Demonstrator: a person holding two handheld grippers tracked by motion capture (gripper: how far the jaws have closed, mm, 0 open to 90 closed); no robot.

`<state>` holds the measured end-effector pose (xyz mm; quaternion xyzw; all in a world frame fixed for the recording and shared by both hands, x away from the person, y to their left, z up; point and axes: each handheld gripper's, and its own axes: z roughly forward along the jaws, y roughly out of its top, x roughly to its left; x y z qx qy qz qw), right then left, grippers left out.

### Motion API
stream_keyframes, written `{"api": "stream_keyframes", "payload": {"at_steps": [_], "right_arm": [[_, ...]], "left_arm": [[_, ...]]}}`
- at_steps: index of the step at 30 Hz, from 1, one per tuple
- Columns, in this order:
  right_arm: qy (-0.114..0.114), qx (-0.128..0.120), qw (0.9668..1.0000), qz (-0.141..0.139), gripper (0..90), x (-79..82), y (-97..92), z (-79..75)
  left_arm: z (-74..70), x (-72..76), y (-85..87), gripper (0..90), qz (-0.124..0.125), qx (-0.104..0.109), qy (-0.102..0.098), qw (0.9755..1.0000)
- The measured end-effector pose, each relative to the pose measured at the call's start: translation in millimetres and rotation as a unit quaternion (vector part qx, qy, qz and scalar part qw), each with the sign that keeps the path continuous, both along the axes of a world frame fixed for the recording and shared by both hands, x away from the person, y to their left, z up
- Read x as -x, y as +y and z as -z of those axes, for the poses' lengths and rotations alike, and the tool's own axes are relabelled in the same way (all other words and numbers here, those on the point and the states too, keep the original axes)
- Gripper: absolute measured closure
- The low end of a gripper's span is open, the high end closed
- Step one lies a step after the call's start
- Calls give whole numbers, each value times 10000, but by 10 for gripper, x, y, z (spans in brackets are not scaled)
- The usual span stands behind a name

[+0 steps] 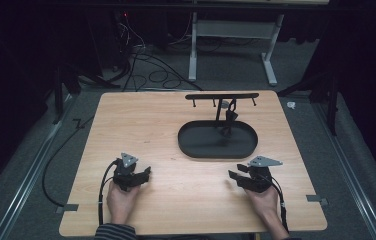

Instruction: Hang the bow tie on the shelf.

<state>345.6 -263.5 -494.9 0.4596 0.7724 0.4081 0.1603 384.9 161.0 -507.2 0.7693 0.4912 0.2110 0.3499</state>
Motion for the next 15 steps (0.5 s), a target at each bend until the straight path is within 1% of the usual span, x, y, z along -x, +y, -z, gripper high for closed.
{"api": "stream_keyframes", "payload": {"at_steps": [1, 2, 4, 6, 15], "right_arm": [[0, 0, 10000, 0, 520, 0, 0, 0], [-13, 58, 10000, -12, 519, 2, 13, 4], [-8, 81, 10000, -13, 519, 3, 19, 5], [-19, 158, 9999, -14, 519, 5, 38, 14], [20, 290, 9996, -27, 514, 8, 81, 46]], "left_arm": [[0, 0, 0, 317, 0, 0, 0, 10000], [0, 0, 0, 317, 0, -1, 0, 10000], [0, 0, 0, 317, -1, 0, 0, 10000], [0, 0, 0, 317, -1, -1, 0, 10000], [0, 0, 0, 316, 0, 0, 0, 10000]]}}
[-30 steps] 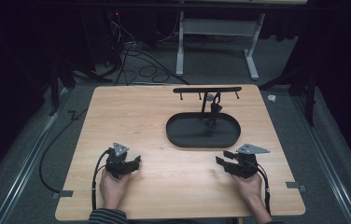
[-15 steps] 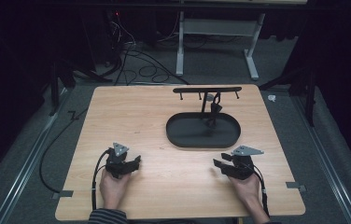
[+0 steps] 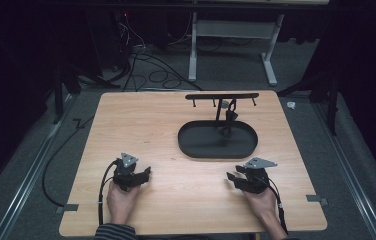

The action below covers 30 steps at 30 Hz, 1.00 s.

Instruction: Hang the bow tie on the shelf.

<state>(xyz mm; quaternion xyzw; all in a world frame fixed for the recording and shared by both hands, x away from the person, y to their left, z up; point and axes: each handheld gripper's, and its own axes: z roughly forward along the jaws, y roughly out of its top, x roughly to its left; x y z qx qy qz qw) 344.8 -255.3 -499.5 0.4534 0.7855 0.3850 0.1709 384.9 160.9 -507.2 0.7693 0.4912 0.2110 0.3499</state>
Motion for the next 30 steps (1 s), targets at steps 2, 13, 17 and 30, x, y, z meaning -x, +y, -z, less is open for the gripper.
{"api": "stream_keyframes", "payload": {"at_steps": [2, 13, 17, 30], "right_arm": [[-11, 39, 10000, 7, 512, 2, 11, 3], [27, 335, 9994, -85, 473, -7, 66, 25], [-55, 542, 9985, -92, 418, -2, 120, 30], [-23, 548, 9984, 98, 397, 7, 139, 31]], "left_arm": [[0, 0, 0, 317, 1, -1, 1, 10000], [0, 1, -1, 316, 0, -1, -1, 10000], [-1, 4, 0, 314, 2, -4, 9, 10000], [1, 16, -9, 309, -9, -16, 2, 10000]]}}
